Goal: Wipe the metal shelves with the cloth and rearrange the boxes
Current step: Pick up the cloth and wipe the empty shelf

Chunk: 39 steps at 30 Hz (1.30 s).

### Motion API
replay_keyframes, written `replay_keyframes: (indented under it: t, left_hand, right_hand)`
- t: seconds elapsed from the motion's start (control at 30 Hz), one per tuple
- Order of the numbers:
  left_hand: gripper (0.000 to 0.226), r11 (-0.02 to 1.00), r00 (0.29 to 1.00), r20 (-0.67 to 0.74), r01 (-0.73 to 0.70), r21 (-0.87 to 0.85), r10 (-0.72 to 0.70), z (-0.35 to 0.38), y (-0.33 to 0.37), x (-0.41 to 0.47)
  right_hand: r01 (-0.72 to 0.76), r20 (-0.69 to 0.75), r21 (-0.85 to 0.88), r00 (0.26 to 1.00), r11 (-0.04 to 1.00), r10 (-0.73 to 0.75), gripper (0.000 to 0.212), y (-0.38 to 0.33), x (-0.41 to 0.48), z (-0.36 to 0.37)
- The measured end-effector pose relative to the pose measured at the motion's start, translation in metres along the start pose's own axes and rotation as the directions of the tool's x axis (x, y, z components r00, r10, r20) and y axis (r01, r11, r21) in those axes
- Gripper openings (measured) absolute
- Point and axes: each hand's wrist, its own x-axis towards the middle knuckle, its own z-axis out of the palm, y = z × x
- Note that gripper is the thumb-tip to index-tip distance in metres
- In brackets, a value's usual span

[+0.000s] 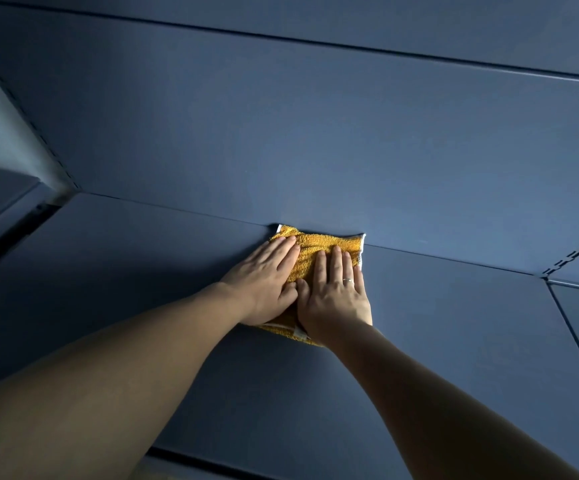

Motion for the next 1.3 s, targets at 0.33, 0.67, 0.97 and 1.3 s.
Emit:
replay_keyframes:
  t: [0.33, 0.67, 0.97, 1.3]
  left_hand:
    - [0.071, 0.999, 1.0, -0.006, -0.023, -0.034, 0.023, -0.001, -0.013, 0.011]
    - [0.068, 0.998, 0.999, -0.014, 0.049, -0.036, -0.049, -0.001, -0.069, -0.013]
    - [0.074, 0.995, 0.995, -0.014, 0.102, 0.002, -0.102, 0.004, -0.042, -0.054]
    - [0.082, 0.997, 0.997, 0.015, 0.071, -0.028, -0.071, 0.022, -0.005, -0.17]
  right_hand:
    - [-0.041, 0.023, -0.028, 0.999, 0.999, 0.041, 0.071, -0.008, 0.01, -0.001]
    - [-0.02, -0.023, -0.033, 1.0, 0.999, 0.019, 0.071, -0.069, 0.033, 0.009]
    - [0.01, -0.006, 0.0, 1.0, 1.0, -0.01, 0.07, -0.074, -0.01, 0.015]
    - [0.076, 0.067, -0.038, 0.995, 0.996, -0.073, 0.086, -0.091, -0.135, 0.034]
